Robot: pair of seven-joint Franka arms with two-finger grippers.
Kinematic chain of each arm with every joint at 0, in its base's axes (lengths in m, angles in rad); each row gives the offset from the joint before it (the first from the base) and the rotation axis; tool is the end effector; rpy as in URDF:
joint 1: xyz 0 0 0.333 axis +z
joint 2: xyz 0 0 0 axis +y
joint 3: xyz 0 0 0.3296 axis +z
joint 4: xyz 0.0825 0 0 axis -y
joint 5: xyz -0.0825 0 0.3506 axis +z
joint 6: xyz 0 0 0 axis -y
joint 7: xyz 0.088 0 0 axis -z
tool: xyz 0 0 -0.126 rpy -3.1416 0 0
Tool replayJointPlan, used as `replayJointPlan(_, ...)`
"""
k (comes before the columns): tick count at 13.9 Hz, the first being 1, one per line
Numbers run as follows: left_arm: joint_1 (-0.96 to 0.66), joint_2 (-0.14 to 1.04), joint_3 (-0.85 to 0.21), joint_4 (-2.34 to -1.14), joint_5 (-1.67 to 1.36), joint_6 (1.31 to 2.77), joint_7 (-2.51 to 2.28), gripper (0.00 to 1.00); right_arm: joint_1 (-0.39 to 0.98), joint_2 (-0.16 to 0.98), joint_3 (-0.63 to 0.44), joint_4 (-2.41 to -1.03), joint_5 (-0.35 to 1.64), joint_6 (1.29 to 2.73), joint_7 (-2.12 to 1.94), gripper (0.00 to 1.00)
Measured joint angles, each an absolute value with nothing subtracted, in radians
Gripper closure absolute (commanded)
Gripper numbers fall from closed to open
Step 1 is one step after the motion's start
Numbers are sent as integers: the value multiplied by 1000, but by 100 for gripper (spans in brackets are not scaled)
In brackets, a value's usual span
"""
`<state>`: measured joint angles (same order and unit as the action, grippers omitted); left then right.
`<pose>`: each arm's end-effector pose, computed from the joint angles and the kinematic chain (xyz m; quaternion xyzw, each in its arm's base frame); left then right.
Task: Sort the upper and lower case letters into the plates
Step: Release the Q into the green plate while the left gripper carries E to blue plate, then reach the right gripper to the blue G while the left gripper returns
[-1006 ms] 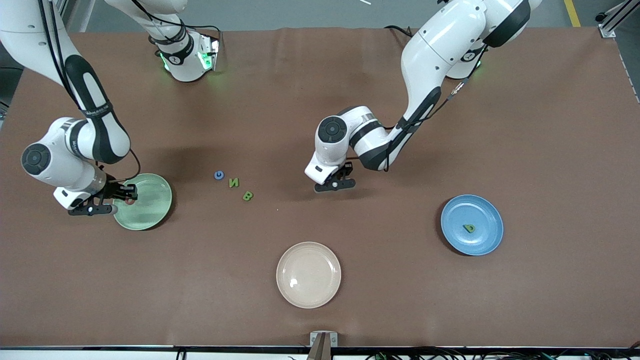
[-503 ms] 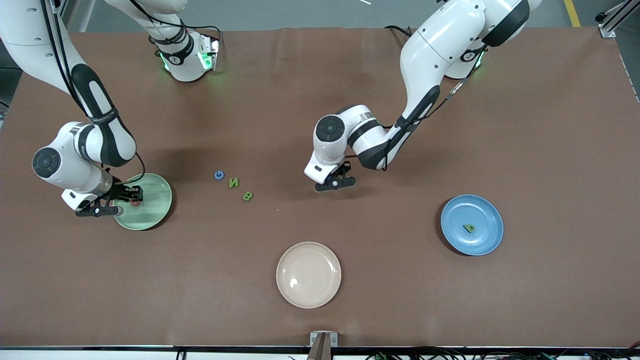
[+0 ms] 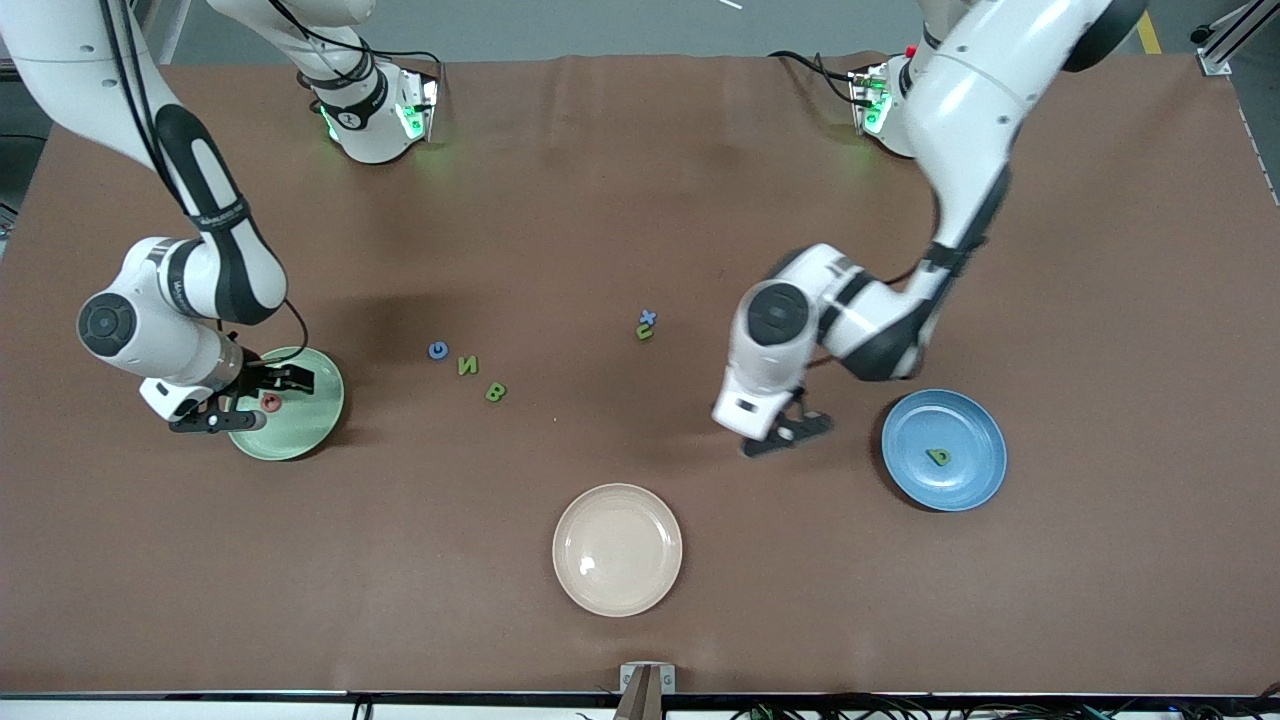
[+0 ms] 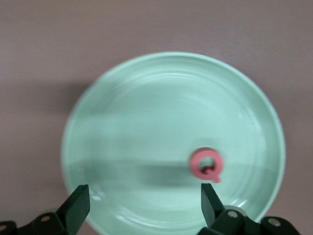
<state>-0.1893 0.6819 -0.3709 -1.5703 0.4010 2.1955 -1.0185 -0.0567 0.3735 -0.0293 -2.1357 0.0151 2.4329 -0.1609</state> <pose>0.6067 -0.3108 0.2727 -0.9879 -0.1481 -0.0336 0.0322 0.5470 -0.0468 0.2435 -0.9988 -0.0323 0.0378 0.0040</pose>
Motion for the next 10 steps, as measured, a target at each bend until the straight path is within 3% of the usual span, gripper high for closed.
replayJointPlan(6,101,688,-372,-1644,499,2198,-803,89,63,341,-25,-2142,31,2403,-98,0)
replayJointPlan(7,122,688,-373,-1661,502,2198,-794,79,97,340,-24,-2142,40,2403,-53,0)
replayJointPlan(8,137,688,-374,-1683,505,2198,-789,48,137,340,-23,-2142,44,2404,-1,0)
replayJointPlan(9,151,687,-375,-1703,506,2199,-789,2,183,340,-22,-2142,46,2404,57,0)
replayJointPlan(10,161,687,-377,-1719,506,2199,-789,0,228,340,-21,-2143,48,2404,113,0)
